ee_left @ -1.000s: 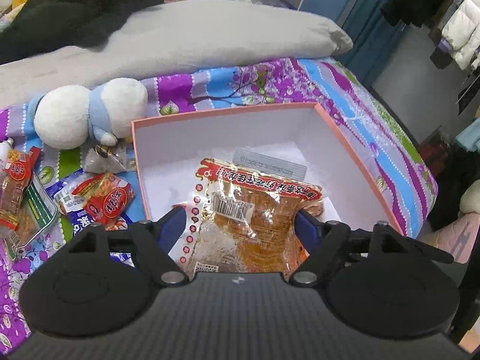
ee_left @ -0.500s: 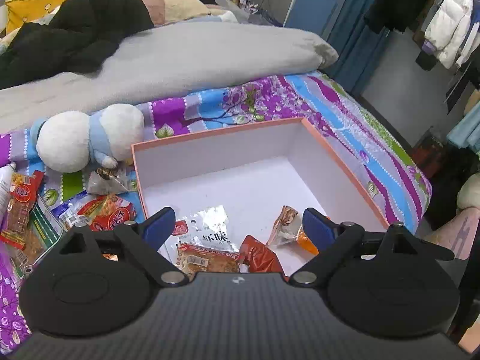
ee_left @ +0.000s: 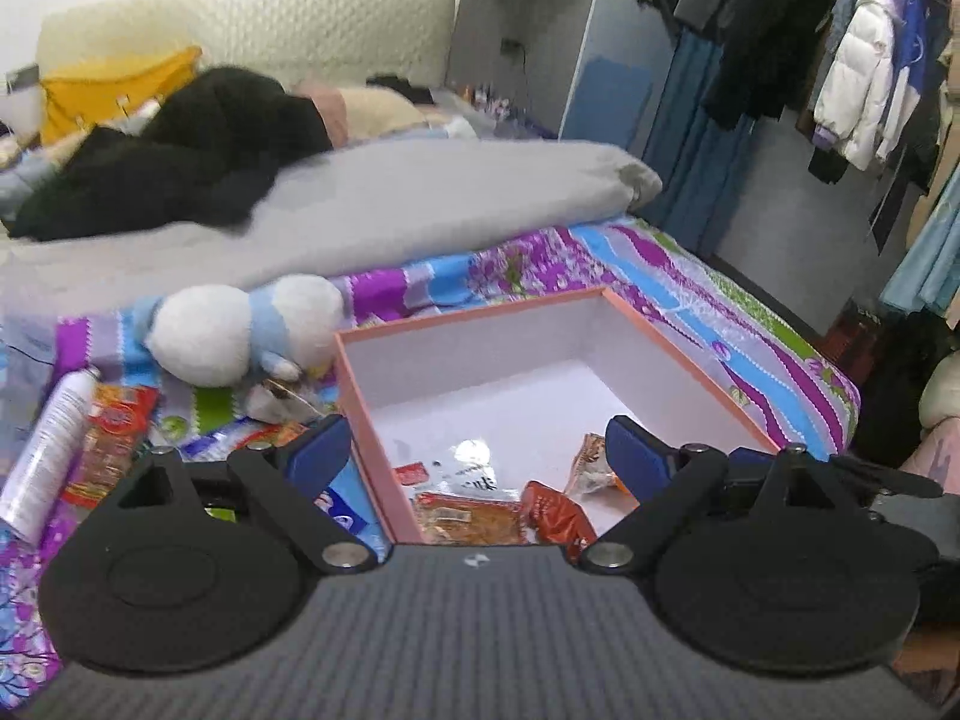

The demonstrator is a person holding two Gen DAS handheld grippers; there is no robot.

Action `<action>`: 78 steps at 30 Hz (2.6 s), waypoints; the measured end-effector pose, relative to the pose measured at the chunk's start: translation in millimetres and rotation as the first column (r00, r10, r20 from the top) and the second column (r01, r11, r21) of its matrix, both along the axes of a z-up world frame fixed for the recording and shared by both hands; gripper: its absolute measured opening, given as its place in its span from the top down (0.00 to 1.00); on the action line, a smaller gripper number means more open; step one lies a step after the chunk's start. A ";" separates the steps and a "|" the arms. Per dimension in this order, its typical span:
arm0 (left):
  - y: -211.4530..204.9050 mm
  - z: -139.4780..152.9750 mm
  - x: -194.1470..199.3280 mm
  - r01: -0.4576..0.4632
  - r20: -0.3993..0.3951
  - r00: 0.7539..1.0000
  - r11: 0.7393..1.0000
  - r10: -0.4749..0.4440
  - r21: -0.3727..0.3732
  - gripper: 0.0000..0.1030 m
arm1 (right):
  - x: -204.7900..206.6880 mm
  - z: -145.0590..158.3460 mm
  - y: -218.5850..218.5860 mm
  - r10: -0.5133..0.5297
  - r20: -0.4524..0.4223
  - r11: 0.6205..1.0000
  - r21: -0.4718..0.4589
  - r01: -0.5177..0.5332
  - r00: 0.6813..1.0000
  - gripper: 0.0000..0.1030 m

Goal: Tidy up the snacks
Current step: 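Withdraw both tools from the box toward the snack pile, then reach the left tool to the green-labelled packet while the right tool reaches the blue bag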

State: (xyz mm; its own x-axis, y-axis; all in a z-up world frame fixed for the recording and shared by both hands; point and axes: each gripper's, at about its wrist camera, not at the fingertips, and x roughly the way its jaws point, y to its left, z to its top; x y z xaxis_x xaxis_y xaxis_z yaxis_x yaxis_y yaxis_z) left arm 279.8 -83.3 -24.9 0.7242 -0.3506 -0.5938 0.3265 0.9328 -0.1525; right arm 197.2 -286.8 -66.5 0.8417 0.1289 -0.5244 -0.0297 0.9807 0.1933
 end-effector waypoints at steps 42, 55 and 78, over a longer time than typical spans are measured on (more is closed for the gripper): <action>206.1 -120.3 -165.4 -0.435 -0.179 0.897 0.882 0.405 -0.182 0.09 | -113.1 -57.4 165.2 0.293 0.006 0.942 -0.172 -0.288 0.956 0.41; 250.2 -181.0 -91.8 -0.500 -0.250 0.860 0.833 0.445 -0.238 0.15 | -49.0 -93.6 204.4 0.323 -0.036 0.910 -0.260 -0.321 0.946 0.47; 303.9 -244.3 53.1 -0.504 -0.247 0.861 0.807 0.444 -0.308 0.54 | 80.2 -155.6 266.2 0.390 -0.050 0.798 -0.479 -0.365 0.919 0.66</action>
